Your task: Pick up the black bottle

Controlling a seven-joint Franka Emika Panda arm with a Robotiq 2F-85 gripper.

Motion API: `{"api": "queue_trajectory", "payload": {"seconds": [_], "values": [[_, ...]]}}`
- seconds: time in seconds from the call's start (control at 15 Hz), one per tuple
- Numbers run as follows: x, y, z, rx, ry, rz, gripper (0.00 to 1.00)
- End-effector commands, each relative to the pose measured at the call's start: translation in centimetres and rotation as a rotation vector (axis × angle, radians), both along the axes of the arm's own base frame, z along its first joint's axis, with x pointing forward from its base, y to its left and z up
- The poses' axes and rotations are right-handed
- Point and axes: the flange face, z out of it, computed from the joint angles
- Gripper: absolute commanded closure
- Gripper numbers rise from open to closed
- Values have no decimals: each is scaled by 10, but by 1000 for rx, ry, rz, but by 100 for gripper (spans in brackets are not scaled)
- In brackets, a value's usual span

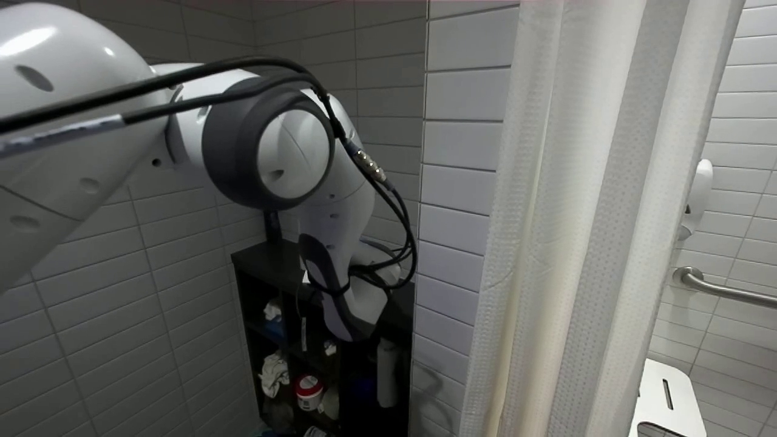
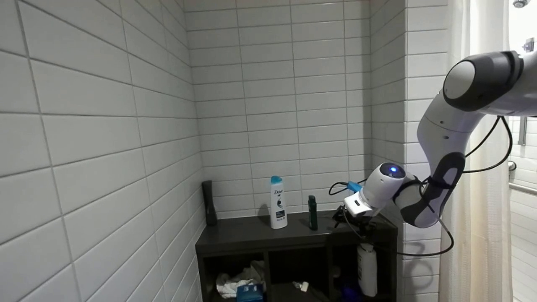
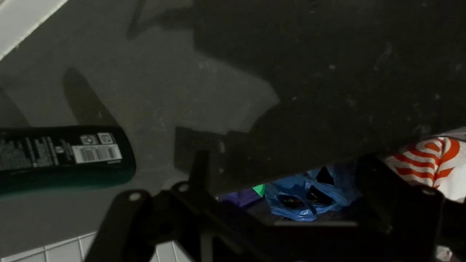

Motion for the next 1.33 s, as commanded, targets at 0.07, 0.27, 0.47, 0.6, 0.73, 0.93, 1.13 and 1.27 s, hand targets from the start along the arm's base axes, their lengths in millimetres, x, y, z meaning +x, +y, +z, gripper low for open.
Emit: {"api": "queue_trajectory", "payload": {"seconds": [0.07,0.27,0.47,0.6,0.73,0.93,1.13,1.27], "values": [[29,-17,19,-133,-88,87,0],[27,-18,15,-171,-107,146,0],[20,-19,11,-209,-130,203,0],[6,16,58,-226,-156,260,0],[-1,25,74,-246,-186,291,0],[7,26,67,-206,-196,287,0],[3,24,58,-206,-177,288,0],[0,23,48,-194,-164,284,0]]}}
